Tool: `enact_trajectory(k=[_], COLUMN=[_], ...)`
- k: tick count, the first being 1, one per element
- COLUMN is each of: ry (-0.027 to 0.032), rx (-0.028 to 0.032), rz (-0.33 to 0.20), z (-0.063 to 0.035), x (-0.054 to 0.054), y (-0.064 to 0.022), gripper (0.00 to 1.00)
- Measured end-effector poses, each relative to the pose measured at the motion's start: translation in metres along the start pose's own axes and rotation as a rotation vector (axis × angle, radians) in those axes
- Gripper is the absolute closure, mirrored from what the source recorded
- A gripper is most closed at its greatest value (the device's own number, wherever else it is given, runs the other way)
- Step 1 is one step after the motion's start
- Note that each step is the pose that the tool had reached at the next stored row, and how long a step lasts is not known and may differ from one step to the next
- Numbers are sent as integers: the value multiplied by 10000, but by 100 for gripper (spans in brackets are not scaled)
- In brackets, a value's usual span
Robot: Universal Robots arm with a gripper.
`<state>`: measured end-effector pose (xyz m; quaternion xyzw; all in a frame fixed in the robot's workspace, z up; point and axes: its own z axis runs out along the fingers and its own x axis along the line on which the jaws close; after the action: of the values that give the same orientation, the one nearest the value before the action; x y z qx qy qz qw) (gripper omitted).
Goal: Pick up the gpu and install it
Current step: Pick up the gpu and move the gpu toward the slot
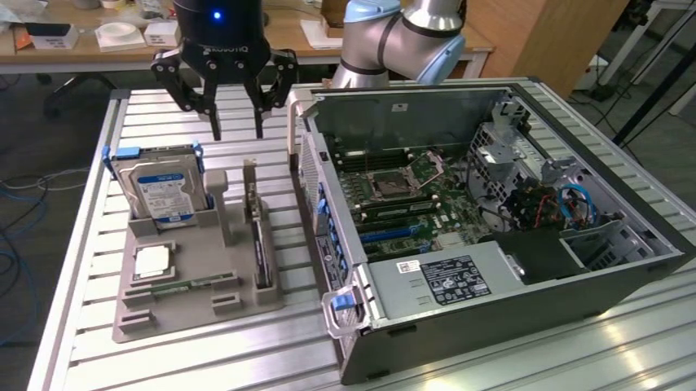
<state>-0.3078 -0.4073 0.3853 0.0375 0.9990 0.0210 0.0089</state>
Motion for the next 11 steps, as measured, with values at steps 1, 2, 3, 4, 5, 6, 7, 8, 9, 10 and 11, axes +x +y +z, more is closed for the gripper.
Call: enact_trajectory(k=[1, 2, 3, 4, 5, 6, 7, 8, 9, 10, 11], ry=[0, 0, 0, 0, 0, 0, 0, 0, 0, 0, -1], rx=[0, 1, 1, 0, 0, 0, 0, 1, 0, 0, 0], rz=[1, 0, 0, 0, 0, 0, 0, 0, 0, 0, 0], z=[0, -1, -1, 0, 0, 0, -1, -1, 0, 0, 0], x=[0, 0, -1, -1, -1, -1, -1, -1, -1, -1, -1], y=[-2, -4, -6, -8, -8, -8, -8, -8, -8, -8, -10], gripper=[47, 47, 47, 47, 47, 47, 47, 47, 47, 47, 47])
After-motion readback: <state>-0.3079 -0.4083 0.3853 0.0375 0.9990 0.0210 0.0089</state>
